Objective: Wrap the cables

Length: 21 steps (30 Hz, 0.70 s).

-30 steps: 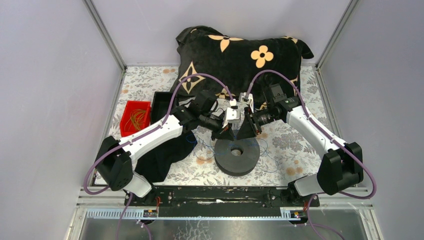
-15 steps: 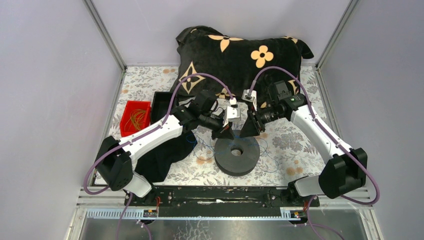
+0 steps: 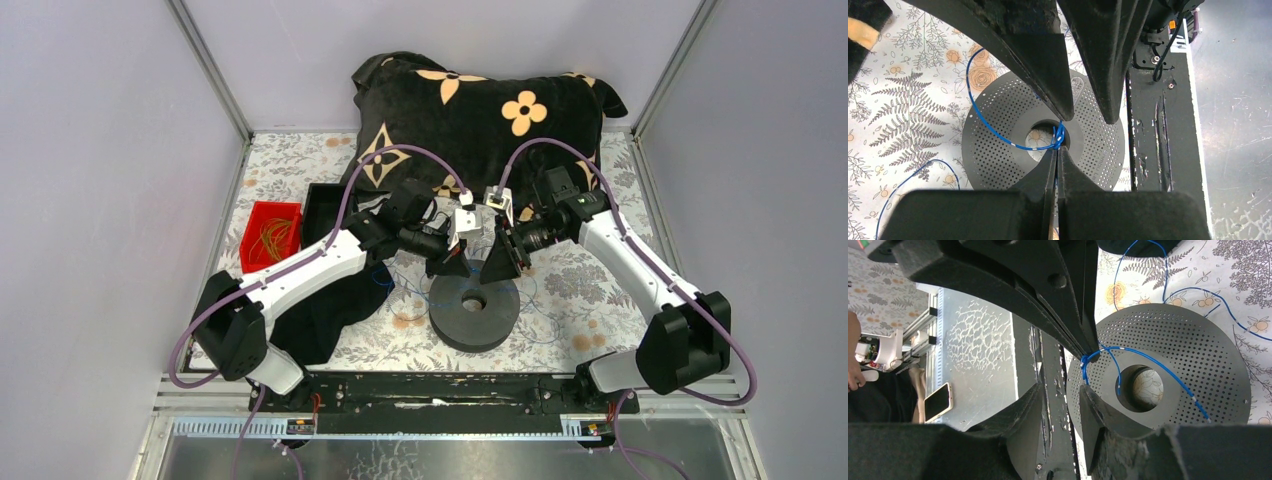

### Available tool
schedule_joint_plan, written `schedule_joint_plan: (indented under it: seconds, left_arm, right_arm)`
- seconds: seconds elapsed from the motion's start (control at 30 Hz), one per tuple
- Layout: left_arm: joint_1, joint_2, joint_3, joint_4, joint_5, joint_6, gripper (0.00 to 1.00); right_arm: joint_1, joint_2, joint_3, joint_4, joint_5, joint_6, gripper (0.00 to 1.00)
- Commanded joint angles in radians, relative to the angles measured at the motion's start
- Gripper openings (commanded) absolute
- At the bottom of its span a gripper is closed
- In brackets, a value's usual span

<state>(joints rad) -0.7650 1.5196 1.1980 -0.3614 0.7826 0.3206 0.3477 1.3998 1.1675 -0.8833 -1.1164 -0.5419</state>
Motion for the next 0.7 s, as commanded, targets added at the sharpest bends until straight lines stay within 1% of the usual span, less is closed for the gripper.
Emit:
schedule_joint_plan:
  seconds: [0.0,0.37,0.67]
  left_arm:
    - [-0.003,-0.005,0.011,0.062,-0.004,-0.018,0.0]
    - [-0.005,-0.007,0.003,0.064,0.034,-0.008,0.0]
    - [-0.005,-0.012,-0.011,0.065,0.061,0.008,0.0]
  right_arm:
    - [-0.001,0.011,-0.01,0.011,-0.047,0.011,0.41]
    - [-0.002,0.024,-0.013,0.064,-0.036,0.059,0.4]
    - [-0.002,0.053,0.009,0.096,-0.057,0.103,0.39]
